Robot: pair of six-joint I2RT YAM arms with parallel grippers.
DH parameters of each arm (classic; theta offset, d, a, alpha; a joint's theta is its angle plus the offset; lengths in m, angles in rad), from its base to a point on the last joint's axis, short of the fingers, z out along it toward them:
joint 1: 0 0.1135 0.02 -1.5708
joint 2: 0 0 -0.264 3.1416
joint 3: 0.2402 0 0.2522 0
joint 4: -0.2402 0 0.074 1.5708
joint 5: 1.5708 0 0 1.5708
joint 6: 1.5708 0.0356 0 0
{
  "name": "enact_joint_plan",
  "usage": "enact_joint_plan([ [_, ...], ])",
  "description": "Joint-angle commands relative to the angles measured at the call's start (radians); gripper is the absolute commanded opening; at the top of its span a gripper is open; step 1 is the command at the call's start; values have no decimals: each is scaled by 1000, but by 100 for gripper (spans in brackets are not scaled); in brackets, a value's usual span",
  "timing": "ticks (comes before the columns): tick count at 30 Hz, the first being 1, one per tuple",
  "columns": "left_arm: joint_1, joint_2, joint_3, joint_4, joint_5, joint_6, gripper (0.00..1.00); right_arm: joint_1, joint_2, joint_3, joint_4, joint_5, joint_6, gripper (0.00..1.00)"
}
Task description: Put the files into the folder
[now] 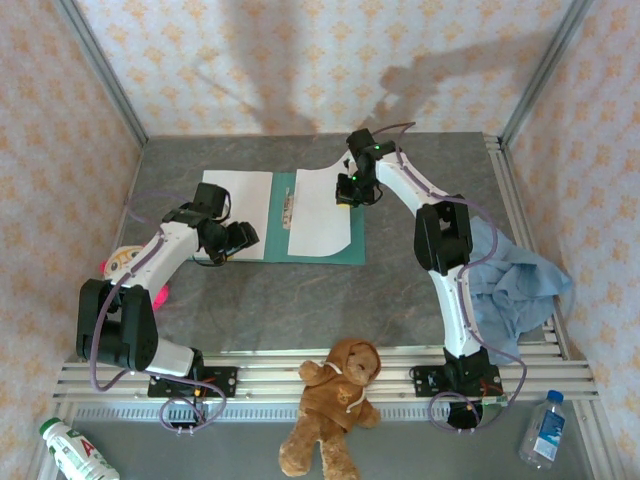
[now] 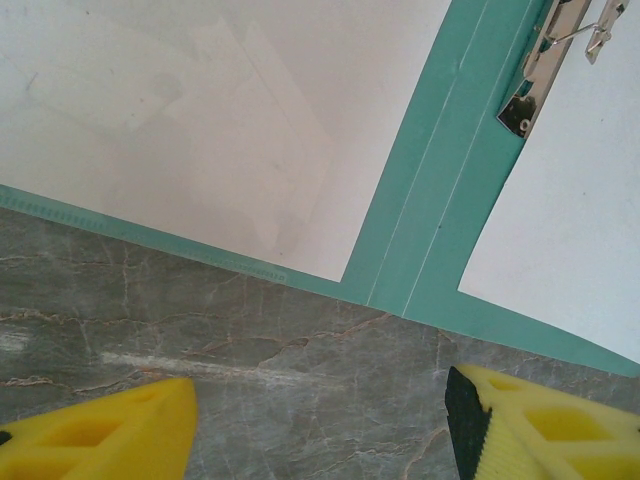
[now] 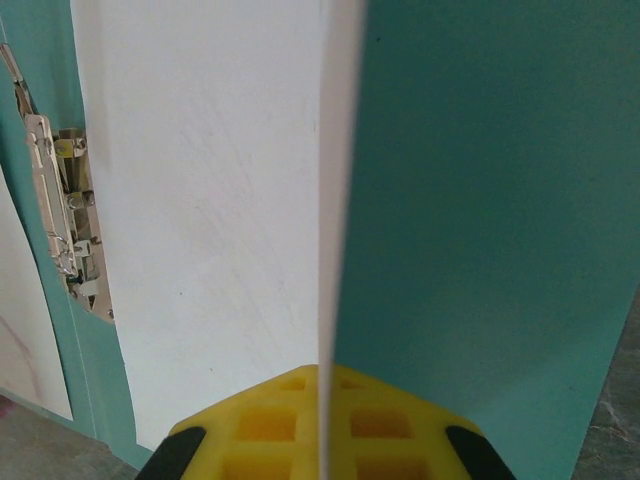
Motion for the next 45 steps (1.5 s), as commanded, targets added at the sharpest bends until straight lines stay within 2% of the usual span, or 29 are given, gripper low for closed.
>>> enact_joint_plan([
  [1, 8, 17, -5, 9, -29, 9, 67, -6, -44, -12, 10, 5, -6, 0],
  [13, 8, 37, -3, 11, -20, 9, 67, -2, -28, 16, 6, -24, -4, 0],
  [19, 9, 43, -4, 10, -12, 15, 66, 3, 10, 77, -51, -9, -40, 0],
  [45, 9, 51, -29, 16, 4, 19, 66, 22, 15, 50, -73, -18, -81, 0],
])
